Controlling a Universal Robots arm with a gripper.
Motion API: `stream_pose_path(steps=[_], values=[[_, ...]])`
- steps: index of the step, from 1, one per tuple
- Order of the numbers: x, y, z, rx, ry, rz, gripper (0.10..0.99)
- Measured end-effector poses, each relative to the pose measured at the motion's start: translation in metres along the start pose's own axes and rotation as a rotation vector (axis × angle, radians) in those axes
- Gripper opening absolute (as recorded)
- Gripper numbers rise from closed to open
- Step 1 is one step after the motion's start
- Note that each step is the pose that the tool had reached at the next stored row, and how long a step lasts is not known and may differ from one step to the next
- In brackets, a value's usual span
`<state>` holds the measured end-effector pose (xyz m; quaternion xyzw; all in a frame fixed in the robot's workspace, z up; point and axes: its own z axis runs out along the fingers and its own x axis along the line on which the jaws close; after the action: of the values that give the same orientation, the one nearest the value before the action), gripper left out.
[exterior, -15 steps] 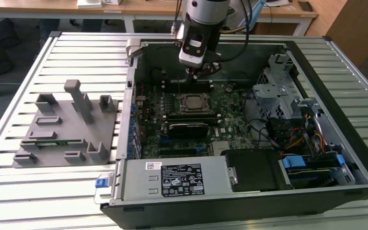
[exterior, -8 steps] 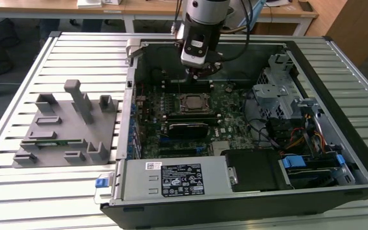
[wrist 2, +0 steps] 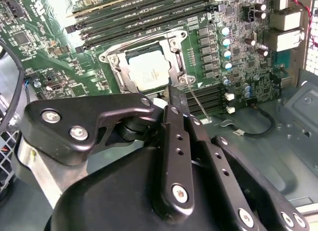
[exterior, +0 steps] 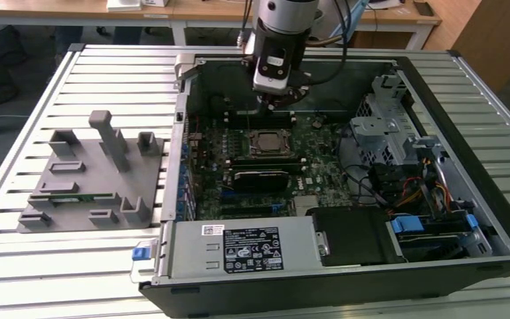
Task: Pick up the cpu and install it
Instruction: 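Install the first cpu locking lever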
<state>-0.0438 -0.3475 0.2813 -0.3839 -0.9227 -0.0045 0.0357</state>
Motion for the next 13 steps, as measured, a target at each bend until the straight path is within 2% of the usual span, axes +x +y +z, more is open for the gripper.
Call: stream_pose_path(steps=[13], values=[[0.0001, -0.0001, 0.0000, 0.005, -0.0013, -0.071, 0.106]])
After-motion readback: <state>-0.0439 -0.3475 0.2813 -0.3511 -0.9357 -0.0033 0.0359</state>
